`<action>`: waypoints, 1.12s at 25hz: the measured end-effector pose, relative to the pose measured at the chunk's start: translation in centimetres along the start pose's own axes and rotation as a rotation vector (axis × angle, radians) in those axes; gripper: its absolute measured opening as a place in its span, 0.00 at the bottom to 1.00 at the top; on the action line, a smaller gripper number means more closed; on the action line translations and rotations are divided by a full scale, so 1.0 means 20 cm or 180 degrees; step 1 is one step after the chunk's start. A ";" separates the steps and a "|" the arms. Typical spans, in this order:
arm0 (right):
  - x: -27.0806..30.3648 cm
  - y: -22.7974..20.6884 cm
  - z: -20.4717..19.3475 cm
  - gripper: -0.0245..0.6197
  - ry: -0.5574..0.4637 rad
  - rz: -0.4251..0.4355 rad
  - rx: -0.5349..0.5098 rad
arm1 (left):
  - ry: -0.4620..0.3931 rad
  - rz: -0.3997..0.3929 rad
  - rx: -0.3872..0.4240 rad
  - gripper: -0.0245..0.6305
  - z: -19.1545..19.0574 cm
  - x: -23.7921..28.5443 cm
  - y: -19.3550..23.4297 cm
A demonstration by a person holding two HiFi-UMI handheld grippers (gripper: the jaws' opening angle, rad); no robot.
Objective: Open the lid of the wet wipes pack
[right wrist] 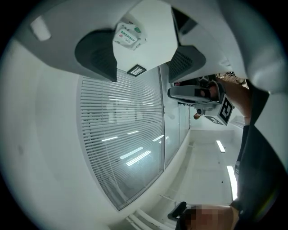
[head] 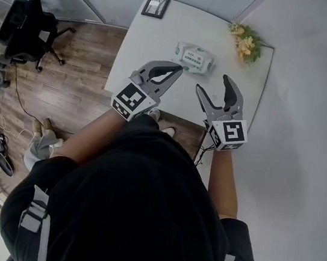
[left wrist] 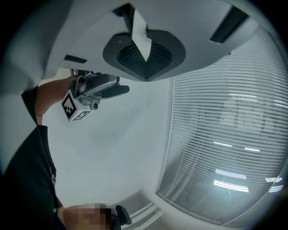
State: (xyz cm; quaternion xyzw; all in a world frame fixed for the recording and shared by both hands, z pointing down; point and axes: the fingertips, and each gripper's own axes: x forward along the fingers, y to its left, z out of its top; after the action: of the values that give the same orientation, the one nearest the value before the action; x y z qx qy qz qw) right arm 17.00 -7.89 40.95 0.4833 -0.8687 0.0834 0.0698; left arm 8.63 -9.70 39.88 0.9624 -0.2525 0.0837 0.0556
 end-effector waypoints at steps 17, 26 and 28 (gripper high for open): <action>0.56 -0.24 -0.54 0.60 0.1089 -0.0149 0.0004 | 0.0703 -0.0190 -0.0251 0.04 -0.50 0.30 0.47; 0.74 -0.34 -0.79 0.58 0.1566 0.0036 -0.0196 | 0.1081 -0.0115 -0.0556 0.05 -0.78 0.45 0.58; 0.76 -0.36 -0.85 0.57 0.1684 0.0128 -0.0265 | 0.1168 -0.0068 -0.0595 0.04 -0.84 0.48 0.59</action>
State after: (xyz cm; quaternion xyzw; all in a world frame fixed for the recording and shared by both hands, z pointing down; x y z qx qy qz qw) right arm 15.91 -20.60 61.17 0.4240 -0.8323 0.1724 0.3126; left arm 8.77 -21.96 58.83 0.9242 -0.2346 0.2333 0.1907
